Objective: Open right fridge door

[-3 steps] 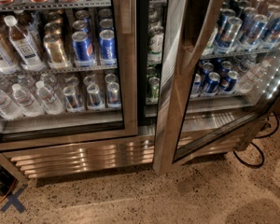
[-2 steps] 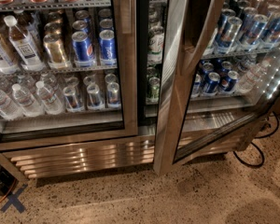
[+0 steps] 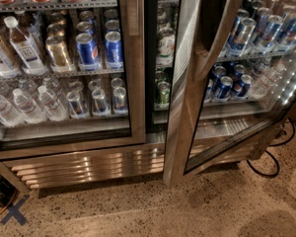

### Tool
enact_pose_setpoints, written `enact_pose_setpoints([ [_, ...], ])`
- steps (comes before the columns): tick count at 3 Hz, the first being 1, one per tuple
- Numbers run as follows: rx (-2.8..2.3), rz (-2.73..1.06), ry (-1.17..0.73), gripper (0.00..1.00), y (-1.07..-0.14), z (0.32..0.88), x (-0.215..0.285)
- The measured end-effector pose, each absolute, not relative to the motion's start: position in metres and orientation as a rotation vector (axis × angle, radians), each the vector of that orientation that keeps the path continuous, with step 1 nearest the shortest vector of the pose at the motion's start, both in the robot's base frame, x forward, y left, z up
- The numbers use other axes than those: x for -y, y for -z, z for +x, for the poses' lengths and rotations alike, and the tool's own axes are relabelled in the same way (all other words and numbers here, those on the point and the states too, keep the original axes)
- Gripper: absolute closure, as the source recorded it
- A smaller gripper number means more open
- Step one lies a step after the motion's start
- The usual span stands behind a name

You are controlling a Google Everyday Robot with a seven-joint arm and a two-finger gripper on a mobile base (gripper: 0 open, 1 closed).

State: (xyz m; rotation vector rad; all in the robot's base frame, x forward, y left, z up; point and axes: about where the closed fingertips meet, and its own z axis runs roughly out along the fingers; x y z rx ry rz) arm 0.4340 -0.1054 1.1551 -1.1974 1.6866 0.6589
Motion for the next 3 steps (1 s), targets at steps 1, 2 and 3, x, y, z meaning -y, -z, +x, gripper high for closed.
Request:
enact_pose_setpoints([
  [1, -1.687, -1.197, -0.659, 1.00, -1.1551, 0.4416, 0.1142],
  [2, -1.690, -1.199, -0.655, 1.00, -1.1580, 0.4417, 0.1150],
  [3, -1.690, -1.199, -0.655, 1.00, -1.1576, 0.4425, 0.1154],
])
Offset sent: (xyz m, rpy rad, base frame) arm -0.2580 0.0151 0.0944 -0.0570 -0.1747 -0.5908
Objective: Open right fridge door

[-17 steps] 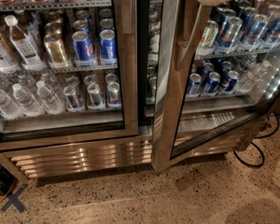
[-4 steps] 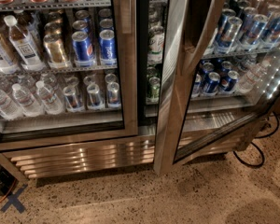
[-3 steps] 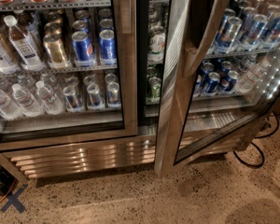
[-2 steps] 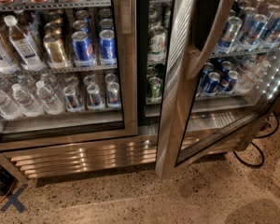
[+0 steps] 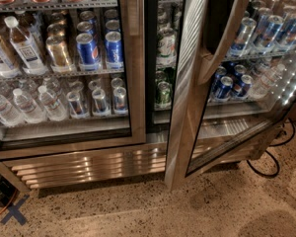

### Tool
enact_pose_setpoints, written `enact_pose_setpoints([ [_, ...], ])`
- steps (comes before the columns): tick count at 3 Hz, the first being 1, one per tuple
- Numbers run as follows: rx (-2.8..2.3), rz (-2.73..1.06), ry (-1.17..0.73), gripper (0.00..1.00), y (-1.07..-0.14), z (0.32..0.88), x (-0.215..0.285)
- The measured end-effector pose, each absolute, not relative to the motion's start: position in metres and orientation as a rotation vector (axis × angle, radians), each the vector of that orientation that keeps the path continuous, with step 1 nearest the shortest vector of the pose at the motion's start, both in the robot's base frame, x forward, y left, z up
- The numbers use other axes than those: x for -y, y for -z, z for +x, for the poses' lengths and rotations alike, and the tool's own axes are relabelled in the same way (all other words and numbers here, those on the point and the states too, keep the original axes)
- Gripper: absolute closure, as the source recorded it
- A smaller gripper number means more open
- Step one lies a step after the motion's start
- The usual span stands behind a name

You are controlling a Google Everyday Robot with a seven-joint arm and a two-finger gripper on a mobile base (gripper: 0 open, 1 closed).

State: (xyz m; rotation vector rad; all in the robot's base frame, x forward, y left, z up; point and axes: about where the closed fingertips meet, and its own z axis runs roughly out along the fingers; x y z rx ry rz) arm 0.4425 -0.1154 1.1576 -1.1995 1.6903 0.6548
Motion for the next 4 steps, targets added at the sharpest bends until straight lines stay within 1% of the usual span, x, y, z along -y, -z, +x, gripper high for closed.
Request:
enact_pose_setpoints([
  [2, -1.727, -1.145, -0.616, 1.00, -1.1584, 0.4360, 0.1229],
  [4, -1.727, -1.145, -0.616, 1.00, -1.1584, 0.4363, 0.1239],
])
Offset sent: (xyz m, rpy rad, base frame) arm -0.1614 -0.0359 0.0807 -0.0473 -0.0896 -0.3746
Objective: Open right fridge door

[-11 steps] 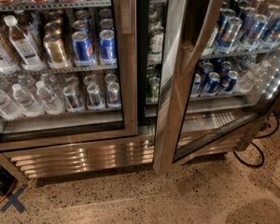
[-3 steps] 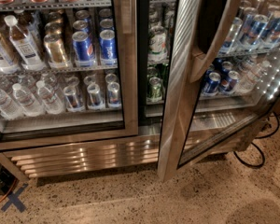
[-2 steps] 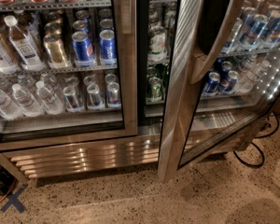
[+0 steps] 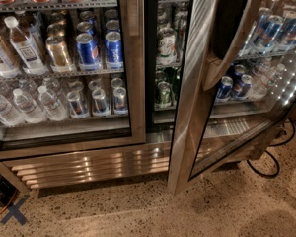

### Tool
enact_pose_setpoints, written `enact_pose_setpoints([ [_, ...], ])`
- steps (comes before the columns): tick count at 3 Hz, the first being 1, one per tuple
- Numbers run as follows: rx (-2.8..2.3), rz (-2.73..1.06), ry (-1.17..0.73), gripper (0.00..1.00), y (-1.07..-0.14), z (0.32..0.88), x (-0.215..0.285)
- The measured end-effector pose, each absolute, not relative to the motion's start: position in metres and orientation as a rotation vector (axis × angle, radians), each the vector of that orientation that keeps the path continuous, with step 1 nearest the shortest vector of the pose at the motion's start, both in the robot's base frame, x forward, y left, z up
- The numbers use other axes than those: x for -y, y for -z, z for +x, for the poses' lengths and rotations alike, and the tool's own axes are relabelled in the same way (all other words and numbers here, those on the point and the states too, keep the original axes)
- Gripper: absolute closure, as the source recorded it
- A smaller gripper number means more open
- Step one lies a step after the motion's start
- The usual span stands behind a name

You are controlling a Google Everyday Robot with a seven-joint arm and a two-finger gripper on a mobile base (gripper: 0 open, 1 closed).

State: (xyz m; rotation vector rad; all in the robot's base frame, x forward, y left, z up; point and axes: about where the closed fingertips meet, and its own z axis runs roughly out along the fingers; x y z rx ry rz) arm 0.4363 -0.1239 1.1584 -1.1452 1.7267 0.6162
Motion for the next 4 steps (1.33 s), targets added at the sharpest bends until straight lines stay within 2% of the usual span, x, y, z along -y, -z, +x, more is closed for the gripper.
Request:
enact_pose_setpoints([
  [3, -1.737, -1.108, -0.600, 1.00, -1.167, 0.421, 0.142],
  [4, -1.737, -1.108, -0.600, 0.82, -1.167, 0.421, 0.144],
])
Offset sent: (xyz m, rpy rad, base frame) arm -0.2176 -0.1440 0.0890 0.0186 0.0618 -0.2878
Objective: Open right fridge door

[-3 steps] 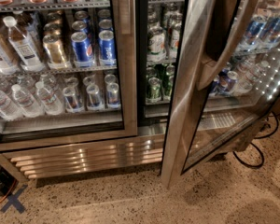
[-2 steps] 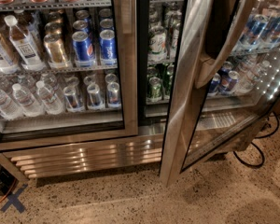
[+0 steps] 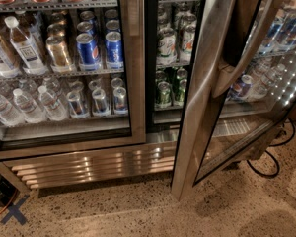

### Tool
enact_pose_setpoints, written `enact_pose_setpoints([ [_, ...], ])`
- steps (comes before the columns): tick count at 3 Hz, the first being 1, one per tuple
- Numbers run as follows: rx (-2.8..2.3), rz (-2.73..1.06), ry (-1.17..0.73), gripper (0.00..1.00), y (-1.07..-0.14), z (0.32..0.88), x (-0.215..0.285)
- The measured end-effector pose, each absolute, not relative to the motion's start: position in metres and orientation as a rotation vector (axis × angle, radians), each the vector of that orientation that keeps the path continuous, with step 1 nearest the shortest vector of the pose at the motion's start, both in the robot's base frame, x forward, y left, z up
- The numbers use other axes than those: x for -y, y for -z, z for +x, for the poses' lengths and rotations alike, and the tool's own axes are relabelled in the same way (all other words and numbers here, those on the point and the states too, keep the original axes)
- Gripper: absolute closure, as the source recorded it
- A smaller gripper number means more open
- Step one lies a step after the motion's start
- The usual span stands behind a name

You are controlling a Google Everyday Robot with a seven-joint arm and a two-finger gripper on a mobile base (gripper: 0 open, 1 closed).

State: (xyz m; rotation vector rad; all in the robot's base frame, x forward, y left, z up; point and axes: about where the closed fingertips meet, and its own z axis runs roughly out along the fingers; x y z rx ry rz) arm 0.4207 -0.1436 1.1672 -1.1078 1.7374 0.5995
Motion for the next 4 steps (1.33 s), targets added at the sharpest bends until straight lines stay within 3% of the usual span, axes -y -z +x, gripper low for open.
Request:
enact_pose_setpoints([
  [3, -1.736, -1.094, -0.566, 0.12, -1.172, 0.419, 0.146],
  [4, -1.756, -1.050, -0.513, 0.00, -1.185, 0.396, 0.149],
])
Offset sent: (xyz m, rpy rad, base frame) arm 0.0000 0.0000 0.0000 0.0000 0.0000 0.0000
